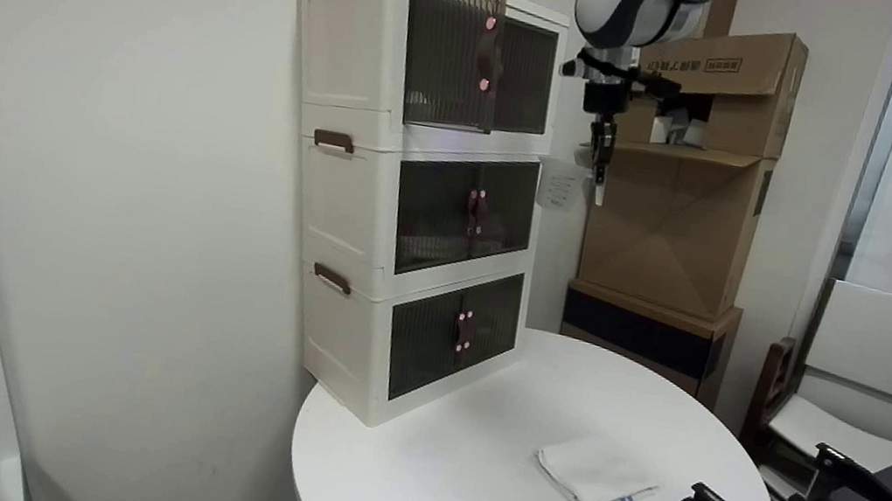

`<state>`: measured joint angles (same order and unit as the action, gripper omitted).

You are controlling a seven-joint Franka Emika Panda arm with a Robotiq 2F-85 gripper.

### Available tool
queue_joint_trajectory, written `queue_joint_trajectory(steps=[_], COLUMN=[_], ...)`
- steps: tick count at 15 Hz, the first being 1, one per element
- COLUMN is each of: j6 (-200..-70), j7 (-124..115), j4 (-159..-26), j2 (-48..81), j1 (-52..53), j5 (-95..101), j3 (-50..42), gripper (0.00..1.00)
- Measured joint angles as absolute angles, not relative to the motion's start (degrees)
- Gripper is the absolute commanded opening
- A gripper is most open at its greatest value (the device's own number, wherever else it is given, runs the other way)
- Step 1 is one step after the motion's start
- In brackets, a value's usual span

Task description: Put the clear jug in the topmost cabinet.

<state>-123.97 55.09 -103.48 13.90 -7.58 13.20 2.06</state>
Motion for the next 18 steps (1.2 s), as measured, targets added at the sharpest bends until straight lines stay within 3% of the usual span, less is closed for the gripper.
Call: queue_joint_trajectory(steps=[8,18], j6=[-130.27,-145.14], j7=[60.17,62.15], j4=[-104.37,-104.04], j2=[10.26,11.42], j1=[-7.37,-5.02], j5=[-9.06,-21.64], j3=[3.67,7.44], gripper=[0.07,0.07])
